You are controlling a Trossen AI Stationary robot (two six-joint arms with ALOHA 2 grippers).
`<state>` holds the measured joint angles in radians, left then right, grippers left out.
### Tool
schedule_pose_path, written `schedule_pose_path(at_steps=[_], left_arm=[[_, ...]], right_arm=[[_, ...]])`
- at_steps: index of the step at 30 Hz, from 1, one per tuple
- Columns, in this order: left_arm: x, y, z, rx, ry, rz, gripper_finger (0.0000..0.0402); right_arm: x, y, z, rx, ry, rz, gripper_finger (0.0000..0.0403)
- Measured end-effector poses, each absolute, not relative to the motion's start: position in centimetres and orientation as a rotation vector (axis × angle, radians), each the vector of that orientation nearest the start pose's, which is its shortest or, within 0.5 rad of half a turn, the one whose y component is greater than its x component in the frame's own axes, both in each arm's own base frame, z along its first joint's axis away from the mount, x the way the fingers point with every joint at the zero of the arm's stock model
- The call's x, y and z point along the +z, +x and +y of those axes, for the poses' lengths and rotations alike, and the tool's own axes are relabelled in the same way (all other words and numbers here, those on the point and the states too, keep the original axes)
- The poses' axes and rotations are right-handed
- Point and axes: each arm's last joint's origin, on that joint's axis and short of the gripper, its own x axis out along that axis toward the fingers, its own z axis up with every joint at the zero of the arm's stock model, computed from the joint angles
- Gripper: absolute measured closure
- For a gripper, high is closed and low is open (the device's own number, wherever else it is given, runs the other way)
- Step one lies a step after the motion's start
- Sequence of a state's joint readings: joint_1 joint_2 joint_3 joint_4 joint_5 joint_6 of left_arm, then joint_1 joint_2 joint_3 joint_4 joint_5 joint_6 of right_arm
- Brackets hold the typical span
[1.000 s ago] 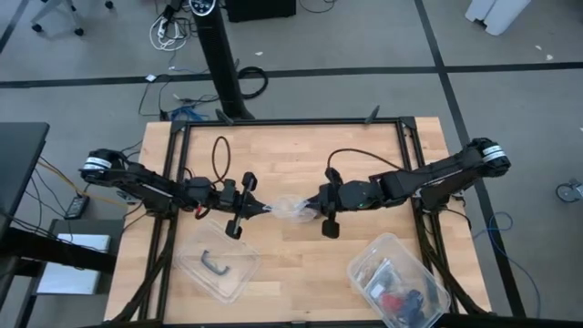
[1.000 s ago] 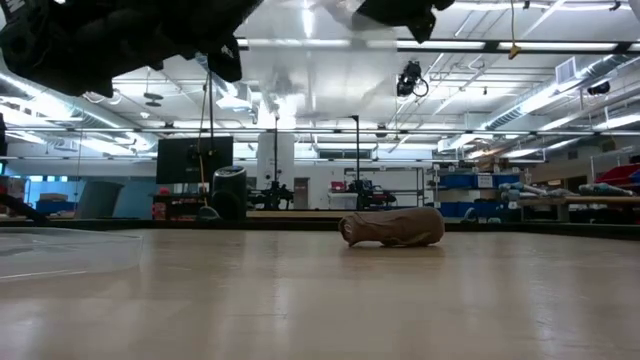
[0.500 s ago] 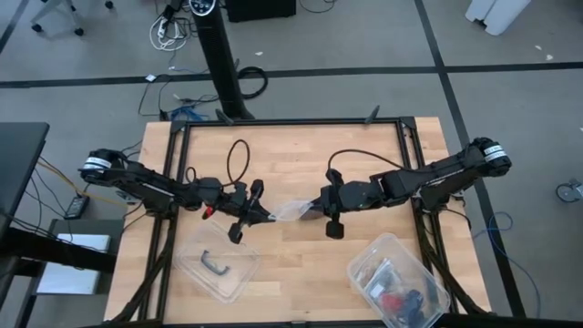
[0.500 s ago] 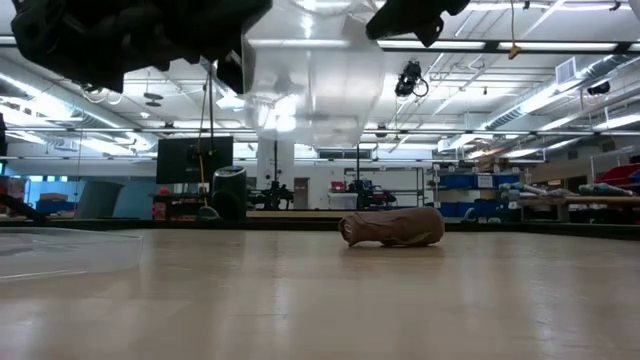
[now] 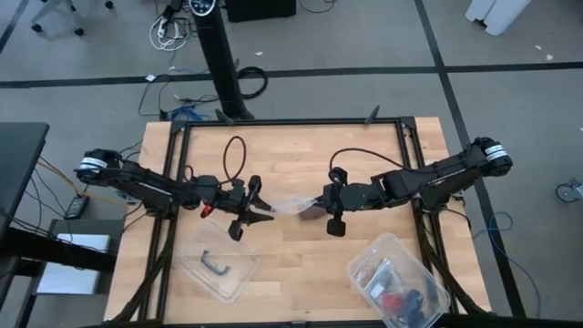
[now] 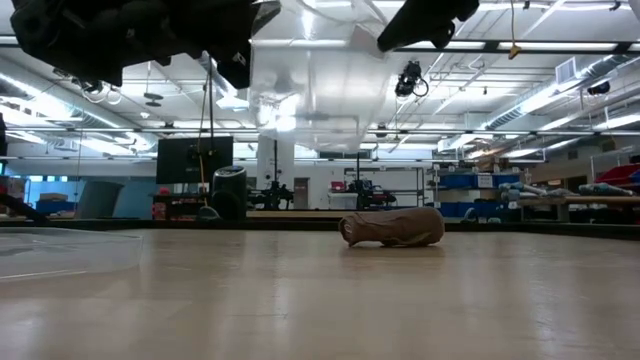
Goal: Roll bandage
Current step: Put the rolled brown bandage into the transparent zip bag
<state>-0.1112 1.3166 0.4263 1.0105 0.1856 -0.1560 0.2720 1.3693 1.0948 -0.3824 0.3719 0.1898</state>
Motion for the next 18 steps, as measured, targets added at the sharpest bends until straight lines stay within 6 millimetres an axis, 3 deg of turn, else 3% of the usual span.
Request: schedule_pose_path(at_steps=[18], left_arm=[[22.9, 24.3, -1.4, -0.22, -0.148, -0.135, 0.0305]], right_arm=[[29.5, 28.5, 7.4, -0.135, -0.028, 0.613, 0.0383]])
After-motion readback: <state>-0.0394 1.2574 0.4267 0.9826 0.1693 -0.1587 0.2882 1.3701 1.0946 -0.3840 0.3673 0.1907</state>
